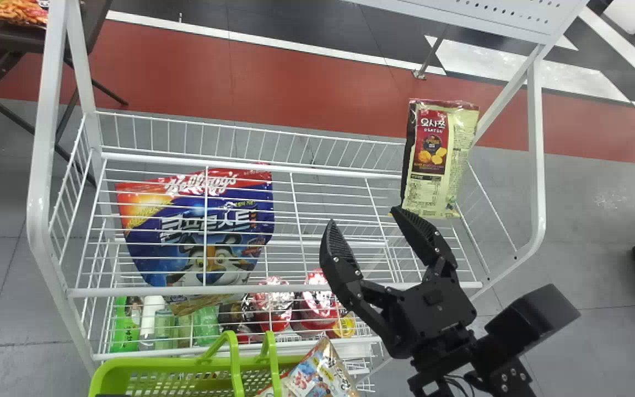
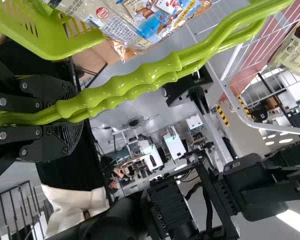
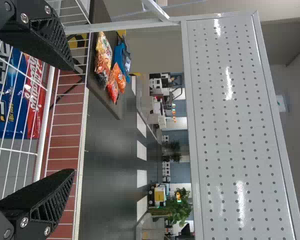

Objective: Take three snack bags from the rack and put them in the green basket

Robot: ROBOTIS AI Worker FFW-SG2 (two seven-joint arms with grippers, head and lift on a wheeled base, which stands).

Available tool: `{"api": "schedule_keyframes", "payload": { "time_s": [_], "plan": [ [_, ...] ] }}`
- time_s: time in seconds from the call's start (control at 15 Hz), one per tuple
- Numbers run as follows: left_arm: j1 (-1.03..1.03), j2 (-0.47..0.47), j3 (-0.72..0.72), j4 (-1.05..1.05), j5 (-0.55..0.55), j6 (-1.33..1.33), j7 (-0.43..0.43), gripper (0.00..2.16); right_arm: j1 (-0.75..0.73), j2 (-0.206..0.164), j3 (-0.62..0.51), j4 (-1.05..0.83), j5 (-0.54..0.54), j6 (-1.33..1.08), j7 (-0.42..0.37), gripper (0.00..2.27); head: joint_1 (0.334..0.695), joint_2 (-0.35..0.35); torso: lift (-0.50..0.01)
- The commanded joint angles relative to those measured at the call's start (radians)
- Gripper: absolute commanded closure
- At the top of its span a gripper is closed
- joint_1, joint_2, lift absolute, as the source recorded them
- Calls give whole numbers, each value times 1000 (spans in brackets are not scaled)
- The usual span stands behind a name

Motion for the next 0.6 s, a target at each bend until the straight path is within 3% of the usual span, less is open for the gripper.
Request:
{"api": "schedule_keyframes", "payload": {
  "time_s": [0.0,0.53],
  "plan": [
    [3,0,-1,0,0,0,1,2115,2,1,0,0,0,-12,0,90,695,-350,-6],
    [11,2,-1,-3,-2,0,0,2115,11,1,0,0,-10,-40,0,90,695,-350,-6]
  ]
}}
